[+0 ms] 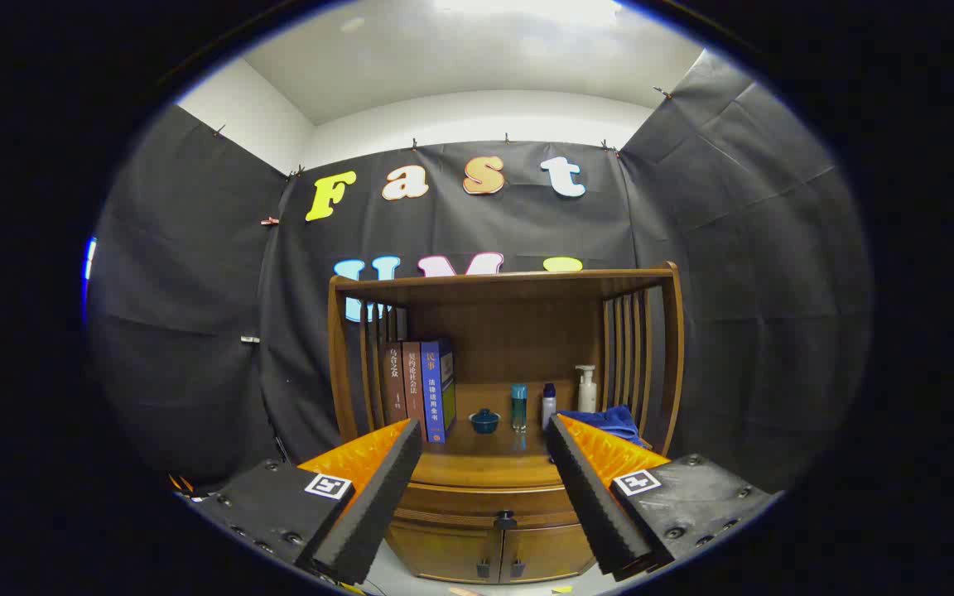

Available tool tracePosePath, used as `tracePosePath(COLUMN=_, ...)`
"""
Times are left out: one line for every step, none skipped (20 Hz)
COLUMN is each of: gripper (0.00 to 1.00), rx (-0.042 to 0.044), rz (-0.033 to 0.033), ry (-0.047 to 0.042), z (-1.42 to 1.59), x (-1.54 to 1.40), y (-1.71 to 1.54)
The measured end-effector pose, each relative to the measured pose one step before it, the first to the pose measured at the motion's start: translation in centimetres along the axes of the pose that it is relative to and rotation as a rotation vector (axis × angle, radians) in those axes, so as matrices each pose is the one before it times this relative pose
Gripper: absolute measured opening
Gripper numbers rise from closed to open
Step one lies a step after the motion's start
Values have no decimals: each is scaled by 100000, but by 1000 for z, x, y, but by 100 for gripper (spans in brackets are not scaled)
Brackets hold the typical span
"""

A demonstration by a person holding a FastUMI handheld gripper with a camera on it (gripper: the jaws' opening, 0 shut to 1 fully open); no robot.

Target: Pull open the drawer, take out the items inside it, and place them on the countertop above the cabinet.

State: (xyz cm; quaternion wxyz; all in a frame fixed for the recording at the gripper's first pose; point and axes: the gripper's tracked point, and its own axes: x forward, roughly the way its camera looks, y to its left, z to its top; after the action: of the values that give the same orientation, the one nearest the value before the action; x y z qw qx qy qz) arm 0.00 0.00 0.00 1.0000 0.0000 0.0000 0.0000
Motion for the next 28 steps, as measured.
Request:
tracePosePath(gripper=99, rx=-17, rz=-79, ry=405, z=-97, x=-63, y=-46)
tracePosePath(gripper=99, rx=90, rz=-83, ry=316, z=-141, x=-29, y=-5)
tracePosePath(gripper=99, rx=157, rz=-75, ry=195, z=-18, x=55, y=12)
tracePosePath(gripper=99, rx=-3, rz=-120, ry=122, z=-14, x=23, y=-16)
tracePosePath(gripper=99, rx=-43, rz=-60, ry=0, z=31, x=52, y=-30)
tracePosePath(gripper=99, rx=-97, rz=-209, ry=-167, z=-44, x=79, y=-130)
tracePosePath(gripper=99, rx=-14, rz=-84, ry=-132, z=-45, x=-8, y=14)
tracePosePath(gripper=99, rx=171, rz=-6, ry=52, z=-42, x=-39, y=-45)
tracePosePath(gripper=99, rx=209, rz=-103, ry=541, z=-287, x=114, y=-14)
tracePosePath(gripper=99, rx=56, rz=-204, ry=639, z=-204, x=142, y=-97)
tracePosePath(gripper=99, rx=-190, rz=-180, ry=620, z=-177, x=143, y=93)
tracePosePath(gripper=99, rx=-329, rz=-78, ry=567, z=-158, x=248, y=12)
tracePosePath(gripper=99, rx=-284, rz=-24, ry=331, z=-93, x=128, y=-7)
tracePosePath(gripper=99, rx=-205, rz=154, ry=261, z=-51, x=75, y=7)
tracePosePath(gripper=99, rx=-116, rz=73, ry=304, z=-161, x=175, y=97)
tracePosePath(gripper=99, rx=-29, rz=84, ry=286, z=-52, x=96, y=164)
tracePosePath(gripper=99, rx=38, rz=36, ry=274, z=-93, x=38, y=-1)
tracePosePath(gripper=99, rx=-48, rz=-3, ry=153, z=-32, x=-76, y=-112)
tracePosePath(gripper=99, rx=-118, rz=-15, ry=-11, z=-3, x=32, y=50)
tracePosePath(gripper=99, rx=-208, rz=-9, ry=-62, z=1, x=8, y=39)
tracePosePath(gripper=99, rx=-258, rz=-88, ry=71, z=-38, x=106, y=16)
tracePosePath(gripper=99, rx=-229, rz=-168, ry=200, z=-185, x=123, y=27)
tracePosePath(gripper=99, rx=-86, rz=-15, ry=272, z=-100, x=-10, y=14)
tracePosePath(gripper=99, rx=-16, rz=-96, ry=238, z=-13, x=56, y=35)
tracePosePath(gripper=99, rx=2, rz=-107, ry=287, z=-122, x=51, y=-11)
tracePosePath(gripper=99, rx=58, rz=-6, ry=414, z=-240, x=89, y=23)
tracePosePath(gripper=99, rx=27, rz=-89, ry=491, z=-284, x=117, y=-14)
tracePosePath(gripper=99, rx=3, rz=-46, ry=722, z=-343, x=130, y=54)
